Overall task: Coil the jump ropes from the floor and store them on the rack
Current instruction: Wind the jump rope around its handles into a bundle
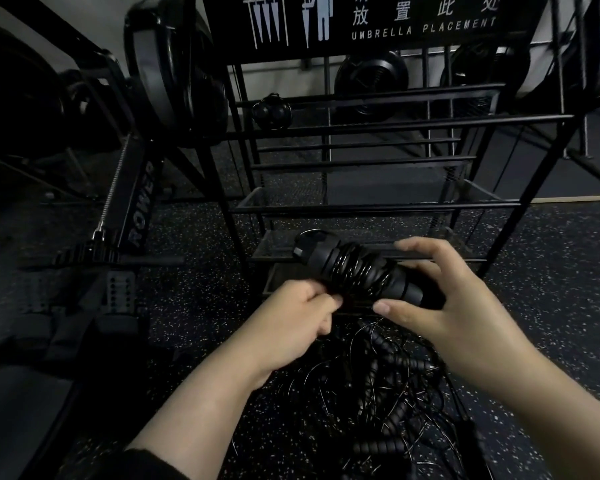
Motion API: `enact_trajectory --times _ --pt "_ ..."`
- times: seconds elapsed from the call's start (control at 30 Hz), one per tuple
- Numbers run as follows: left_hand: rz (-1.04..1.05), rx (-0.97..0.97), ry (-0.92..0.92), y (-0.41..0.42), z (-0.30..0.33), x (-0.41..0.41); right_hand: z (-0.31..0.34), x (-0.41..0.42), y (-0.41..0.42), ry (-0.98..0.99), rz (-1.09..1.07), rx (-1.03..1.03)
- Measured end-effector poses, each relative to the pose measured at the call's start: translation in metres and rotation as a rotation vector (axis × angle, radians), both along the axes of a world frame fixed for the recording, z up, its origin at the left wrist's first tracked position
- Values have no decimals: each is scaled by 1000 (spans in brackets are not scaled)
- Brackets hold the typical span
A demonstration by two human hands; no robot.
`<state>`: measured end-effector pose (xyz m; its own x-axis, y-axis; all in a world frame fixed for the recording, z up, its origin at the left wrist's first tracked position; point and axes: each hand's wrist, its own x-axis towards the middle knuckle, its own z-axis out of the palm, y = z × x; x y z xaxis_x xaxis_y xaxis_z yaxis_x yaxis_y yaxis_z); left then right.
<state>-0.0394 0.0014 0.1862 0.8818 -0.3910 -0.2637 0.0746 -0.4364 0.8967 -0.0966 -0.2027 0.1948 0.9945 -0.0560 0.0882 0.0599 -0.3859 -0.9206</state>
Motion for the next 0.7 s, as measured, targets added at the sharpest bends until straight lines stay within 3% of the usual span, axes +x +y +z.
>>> enact_trajectory --times 0.27,0.43,0.7 --pt "-48 148 -112 -2 -5 1 -8 3 2 32 -51 -80" --pt "-51 349 -310 0 -8 3 -13 7 1 83 -58 -226" --pt "-130 491 -469 11 3 1 -26 15 -18 295 34 -520"
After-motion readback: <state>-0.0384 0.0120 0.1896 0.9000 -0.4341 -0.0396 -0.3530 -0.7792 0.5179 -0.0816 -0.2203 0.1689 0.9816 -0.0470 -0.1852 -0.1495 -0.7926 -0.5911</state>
